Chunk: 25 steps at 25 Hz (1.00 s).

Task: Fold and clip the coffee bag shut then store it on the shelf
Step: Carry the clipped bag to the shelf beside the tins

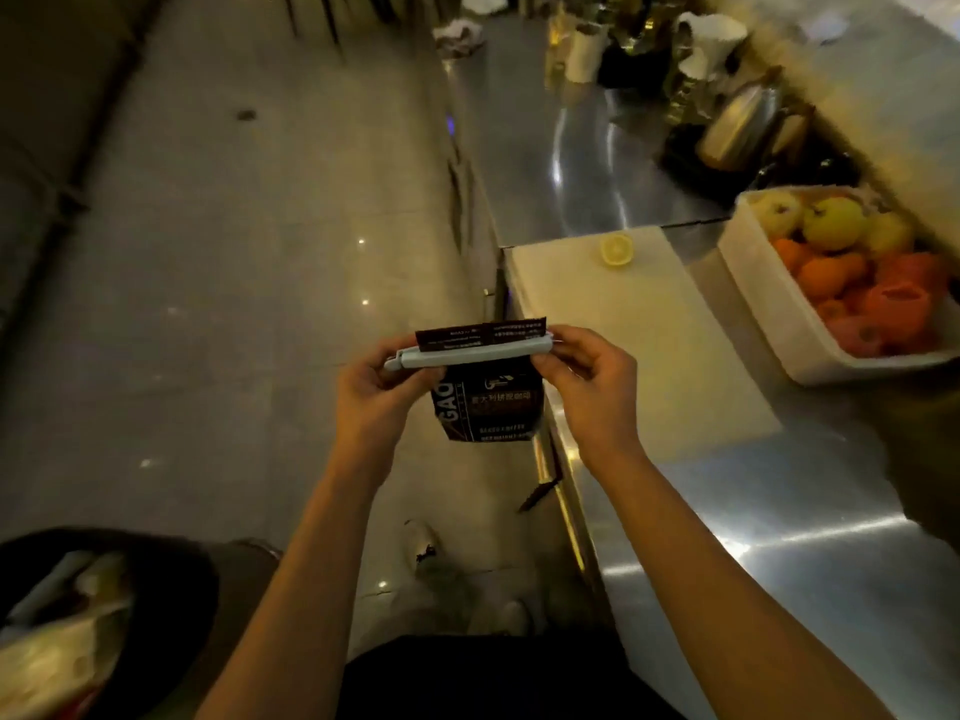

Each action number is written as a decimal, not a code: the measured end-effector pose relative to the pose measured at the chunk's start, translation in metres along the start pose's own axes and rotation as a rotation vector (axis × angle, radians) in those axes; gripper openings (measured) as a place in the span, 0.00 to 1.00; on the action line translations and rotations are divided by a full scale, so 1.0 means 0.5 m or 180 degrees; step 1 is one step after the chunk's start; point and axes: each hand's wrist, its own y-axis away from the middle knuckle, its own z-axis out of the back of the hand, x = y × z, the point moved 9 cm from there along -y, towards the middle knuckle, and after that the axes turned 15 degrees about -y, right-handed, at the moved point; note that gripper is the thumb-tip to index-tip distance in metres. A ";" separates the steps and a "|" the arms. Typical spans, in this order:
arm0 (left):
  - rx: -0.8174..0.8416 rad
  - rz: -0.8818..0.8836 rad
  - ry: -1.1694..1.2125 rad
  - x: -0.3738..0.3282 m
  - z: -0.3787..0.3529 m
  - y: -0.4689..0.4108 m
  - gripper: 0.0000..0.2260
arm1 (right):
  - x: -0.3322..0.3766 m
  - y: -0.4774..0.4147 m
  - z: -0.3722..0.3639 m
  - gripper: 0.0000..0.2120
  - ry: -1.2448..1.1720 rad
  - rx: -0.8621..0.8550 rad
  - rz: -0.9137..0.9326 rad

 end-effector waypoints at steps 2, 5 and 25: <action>-0.0425 0.0036 0.0006 0.010 0.105 0.012 0.13 | -0.019 -0.015 -0.109 0.12 0.0016 0.0411 -0.0089; -0.1038 0.0011 -0.0061 0.019 0.275 0.034 0.14 | -0.058 -0.023 -0.293 0.14 0.0046 0.1005 -0.0198; -0.4807 0.0820 0.0109 0.071 0.924 0.323 0.15 | -0.263 0.206 -1.238 0.11 -0.0320 0.4426 -0.1207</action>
